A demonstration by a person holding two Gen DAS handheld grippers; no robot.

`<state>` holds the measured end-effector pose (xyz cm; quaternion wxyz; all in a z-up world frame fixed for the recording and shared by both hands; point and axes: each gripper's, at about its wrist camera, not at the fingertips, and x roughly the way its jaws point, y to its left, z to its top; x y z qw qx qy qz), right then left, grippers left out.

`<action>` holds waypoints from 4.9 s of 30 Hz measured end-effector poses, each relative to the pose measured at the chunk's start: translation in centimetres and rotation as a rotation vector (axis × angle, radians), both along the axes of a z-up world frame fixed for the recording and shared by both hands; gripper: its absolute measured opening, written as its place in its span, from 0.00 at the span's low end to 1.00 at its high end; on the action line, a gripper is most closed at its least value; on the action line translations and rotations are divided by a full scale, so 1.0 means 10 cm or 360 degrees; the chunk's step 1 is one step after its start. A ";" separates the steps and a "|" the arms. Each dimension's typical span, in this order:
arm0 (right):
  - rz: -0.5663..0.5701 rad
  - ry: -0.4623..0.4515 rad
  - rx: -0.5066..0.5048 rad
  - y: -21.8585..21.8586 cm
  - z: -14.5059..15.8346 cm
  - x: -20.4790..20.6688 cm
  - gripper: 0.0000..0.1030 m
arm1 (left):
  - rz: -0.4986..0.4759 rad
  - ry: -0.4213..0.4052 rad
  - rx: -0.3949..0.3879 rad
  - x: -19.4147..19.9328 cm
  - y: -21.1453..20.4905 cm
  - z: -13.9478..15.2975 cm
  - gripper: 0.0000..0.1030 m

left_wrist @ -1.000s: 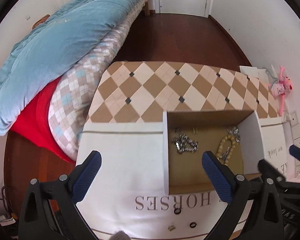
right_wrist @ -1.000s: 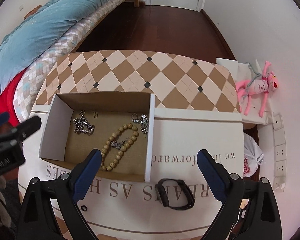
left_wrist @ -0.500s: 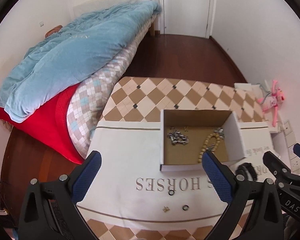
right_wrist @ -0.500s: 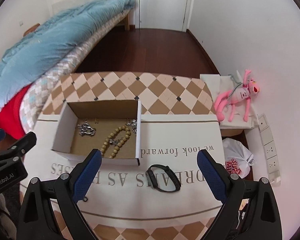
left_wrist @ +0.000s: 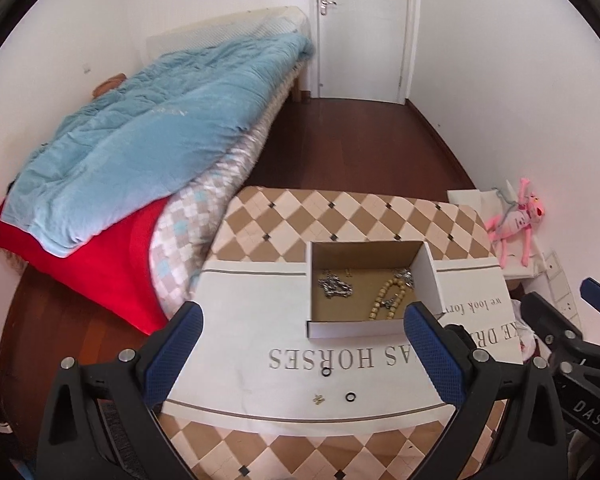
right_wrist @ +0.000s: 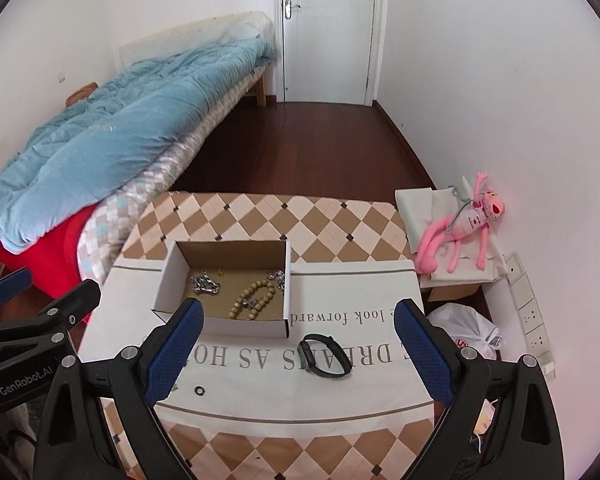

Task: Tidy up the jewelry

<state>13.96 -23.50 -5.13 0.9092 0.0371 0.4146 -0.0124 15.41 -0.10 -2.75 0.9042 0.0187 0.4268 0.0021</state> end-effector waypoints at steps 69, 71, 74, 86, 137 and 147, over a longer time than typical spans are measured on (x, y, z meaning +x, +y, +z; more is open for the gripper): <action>-0.0013 0.0324 0.0443 -0.17 -1.40 0.08 0.08 | -0.0142 0.0485 -0.0369 0.10 0.17 -1.31 0.05; 0.0000 0.0292 0.0470 -0.17 -1.28 0.14 0.08 | -0.0149 0.0446 -0.0409 0.18 0.19 -1.13 0.05; 0.0015 0.0254 0.0479 -0.16 -1.15 0.30 0.08 | -0.0170 0.0387 -0.0418 0.38 0.17 -0.93 0.05; 0.0150 0.0416 0.0368 0.02 -1.24 1.34 0.08 | -0.0236 0.0529 -0.0355 1.39 -0.10 -1.03 0.07; -0.0035 0.0113 -0.0016 -0.06 -0.01 0.22 1.00 | -0.0064 0.0089 -0.0085 0.21 0.01 0.05 1.00; -0.0034 0.0153 0.0037 -0.07 -0.12 0.17 1.00 | -0.0003 0.0178 -0.0023 0.22 0.06 -0.25 1.00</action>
